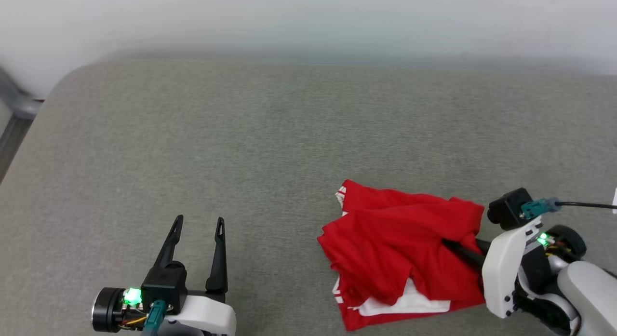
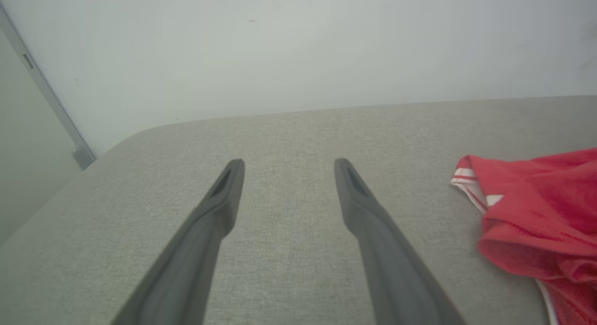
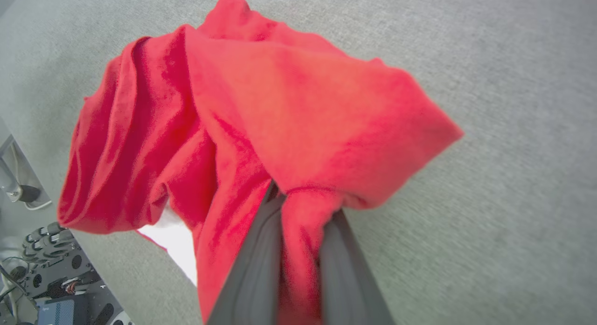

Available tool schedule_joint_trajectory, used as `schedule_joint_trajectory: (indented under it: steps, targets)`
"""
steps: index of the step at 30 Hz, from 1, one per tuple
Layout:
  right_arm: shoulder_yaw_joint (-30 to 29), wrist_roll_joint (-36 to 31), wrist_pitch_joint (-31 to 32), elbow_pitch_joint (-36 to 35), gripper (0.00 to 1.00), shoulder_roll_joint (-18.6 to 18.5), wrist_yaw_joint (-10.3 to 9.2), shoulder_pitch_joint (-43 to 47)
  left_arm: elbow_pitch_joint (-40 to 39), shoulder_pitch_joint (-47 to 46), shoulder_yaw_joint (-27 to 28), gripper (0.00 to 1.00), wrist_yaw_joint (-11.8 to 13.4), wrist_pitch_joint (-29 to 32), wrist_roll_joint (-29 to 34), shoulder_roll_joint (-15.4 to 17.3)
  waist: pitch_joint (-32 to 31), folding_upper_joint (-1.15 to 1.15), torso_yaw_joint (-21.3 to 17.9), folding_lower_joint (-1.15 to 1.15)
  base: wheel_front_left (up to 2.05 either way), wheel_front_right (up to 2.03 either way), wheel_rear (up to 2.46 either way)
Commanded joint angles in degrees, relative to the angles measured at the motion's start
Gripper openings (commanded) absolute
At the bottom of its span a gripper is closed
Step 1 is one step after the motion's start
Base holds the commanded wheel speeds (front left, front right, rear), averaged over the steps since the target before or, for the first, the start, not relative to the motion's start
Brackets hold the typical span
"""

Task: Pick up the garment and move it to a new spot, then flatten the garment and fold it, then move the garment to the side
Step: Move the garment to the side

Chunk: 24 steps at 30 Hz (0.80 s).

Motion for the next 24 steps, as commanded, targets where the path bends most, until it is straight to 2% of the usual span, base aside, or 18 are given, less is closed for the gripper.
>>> schedule_joint_trajectory:
  steps: [1,4,13,18,24]
  targets:
    - [0.55,-1.21,-0.41,-1.2,0.0,-1.45,-0.07,-1.33,-0.35,0.54,0.23,1.0,0.25,-0.12,0.02,-0.04,-0.85,0.0,-2.03,0.0,0.0,0.0,0.0]
    - [0.96,-3.09,-0.56,-3.33,0.0,-3.86,-0.07,-2.44,-0.59,0.88,0.5,1.0,0.2,-0.12,-0.03,-0.09,-1.05,0.0,-4.43,0.0,0.0,0.0,0.0]
    - [-1.11,-2.62,2.84,-7.39,0.0,-8.94,-0.07,-4.91,-1.71,-0.07,1.27,1.0,0.28,-0.12,0.28,-0.01,0.52,0.0,-10.5,0.0,0.0,0.0,0.0]
    - [-3.68,-2.09,4.34,-6.79,0.0,-11.41,-0.07,-7.02,-2.83,-1.62,1.81,1.0,0.37,-0.12,0.52,0.41,3.51,0.0,-11.95,0.0,0.0,0.0,0.0]
    - [-7.27,-2.28,6.58,-1.49,0.0,-15.41,-0.07,-10.83,-4.55,-4.53,2.27,1.0,-0.03,-0.12,0.89,1.01,8.98,0.0,-11.38,0.0,0.0,0.0,0.0]
